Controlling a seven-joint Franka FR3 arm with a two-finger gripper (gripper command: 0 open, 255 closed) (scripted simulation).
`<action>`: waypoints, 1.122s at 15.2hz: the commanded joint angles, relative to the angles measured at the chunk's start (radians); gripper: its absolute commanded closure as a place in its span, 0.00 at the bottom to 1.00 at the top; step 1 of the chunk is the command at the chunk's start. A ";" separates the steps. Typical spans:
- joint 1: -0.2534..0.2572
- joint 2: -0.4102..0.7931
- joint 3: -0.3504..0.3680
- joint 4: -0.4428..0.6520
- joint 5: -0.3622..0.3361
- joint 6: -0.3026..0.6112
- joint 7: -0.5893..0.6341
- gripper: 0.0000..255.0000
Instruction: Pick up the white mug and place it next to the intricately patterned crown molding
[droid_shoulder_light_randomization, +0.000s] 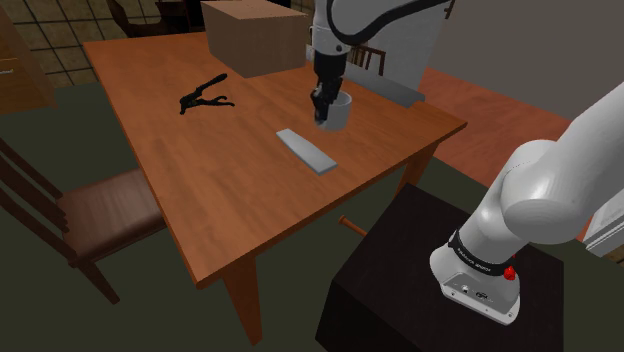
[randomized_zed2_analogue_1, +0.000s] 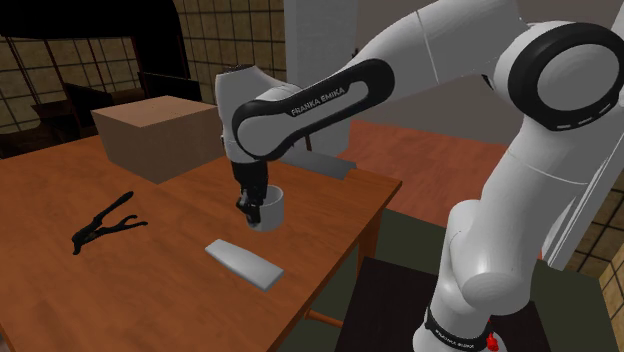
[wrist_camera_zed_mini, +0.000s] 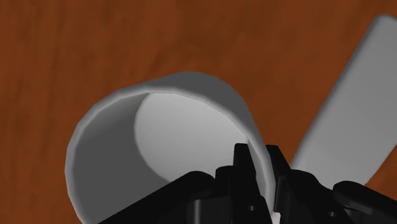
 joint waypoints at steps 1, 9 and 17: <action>0.000 -0.006 0.000 0.023 0.001 -0.029 -0.002 1.00; 0.000 -0.026 0.000 0.112 0.004 -0.138 -0.008 1.00; 0.001 -0.032 0.000 0.213 0.005 -0.245 -0.013 1.00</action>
